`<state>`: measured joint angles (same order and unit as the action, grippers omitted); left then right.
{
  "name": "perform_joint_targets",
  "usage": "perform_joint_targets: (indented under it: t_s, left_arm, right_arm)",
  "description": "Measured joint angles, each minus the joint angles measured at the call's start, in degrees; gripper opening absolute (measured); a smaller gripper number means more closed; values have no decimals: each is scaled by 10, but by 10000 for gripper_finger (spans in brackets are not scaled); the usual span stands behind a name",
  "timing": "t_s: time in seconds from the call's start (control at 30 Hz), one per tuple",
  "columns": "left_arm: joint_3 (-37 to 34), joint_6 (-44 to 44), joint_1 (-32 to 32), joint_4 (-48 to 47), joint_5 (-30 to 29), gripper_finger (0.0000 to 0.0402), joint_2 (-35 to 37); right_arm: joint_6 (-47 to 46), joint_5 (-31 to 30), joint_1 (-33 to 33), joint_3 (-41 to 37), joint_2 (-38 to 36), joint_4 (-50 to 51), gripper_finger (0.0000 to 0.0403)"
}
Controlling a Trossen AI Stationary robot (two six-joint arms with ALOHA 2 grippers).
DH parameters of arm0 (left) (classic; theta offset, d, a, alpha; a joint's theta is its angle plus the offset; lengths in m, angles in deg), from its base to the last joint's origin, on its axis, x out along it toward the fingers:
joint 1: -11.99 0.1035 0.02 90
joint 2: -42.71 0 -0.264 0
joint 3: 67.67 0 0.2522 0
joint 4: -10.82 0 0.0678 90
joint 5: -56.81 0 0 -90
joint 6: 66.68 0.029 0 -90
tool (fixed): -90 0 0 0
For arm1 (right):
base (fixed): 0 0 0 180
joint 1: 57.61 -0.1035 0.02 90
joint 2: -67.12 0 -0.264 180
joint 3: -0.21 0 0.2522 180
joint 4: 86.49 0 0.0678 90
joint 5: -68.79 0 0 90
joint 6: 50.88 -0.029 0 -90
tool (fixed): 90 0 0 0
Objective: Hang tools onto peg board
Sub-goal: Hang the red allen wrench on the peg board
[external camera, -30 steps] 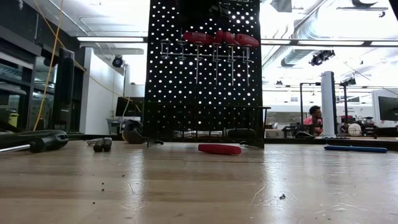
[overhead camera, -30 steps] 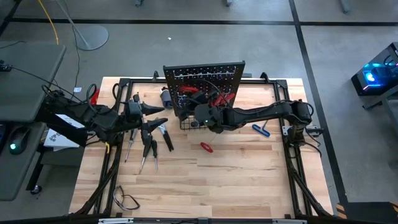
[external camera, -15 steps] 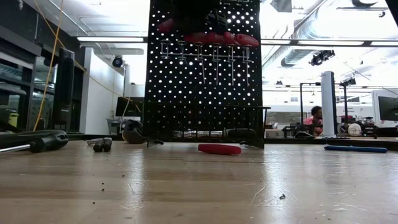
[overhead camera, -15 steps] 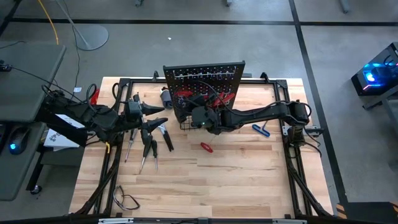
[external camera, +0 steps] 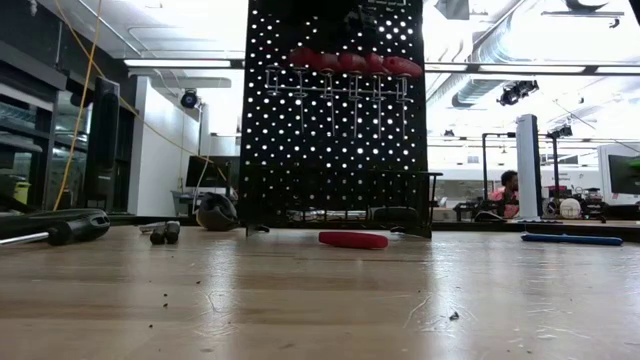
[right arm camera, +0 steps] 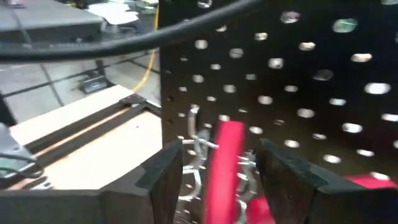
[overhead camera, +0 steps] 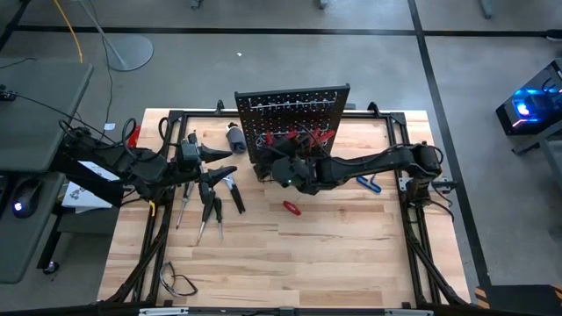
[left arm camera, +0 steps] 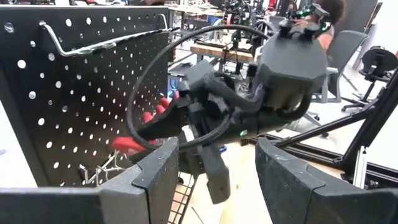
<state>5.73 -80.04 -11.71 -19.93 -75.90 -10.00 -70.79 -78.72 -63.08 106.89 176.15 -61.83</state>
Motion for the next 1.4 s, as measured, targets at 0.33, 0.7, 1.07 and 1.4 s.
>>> perform_joint_targets:
  t_s: [0.33, 0.7, 1.07, 1.4]
  left_arm:
    - [0, 1, 0, -13, -12, 190, 0]
    - [-17, -123, 0, -66, 83, 190, -2]
    - [-217, -306, -15, 117, 154, 190, -10]
    - [-248, -370, -16, 145, 172, 190, -16]
  right_arm:
    - [-51, -25, 0, -1, -57, 85, 193]
    - [-92, 181, -53, 0, -154, 204, 193]
    - [-315, 268, -186, 0, -69, 425, 193]
    - [-255, 376, -111, 0, 100, 380, 193]
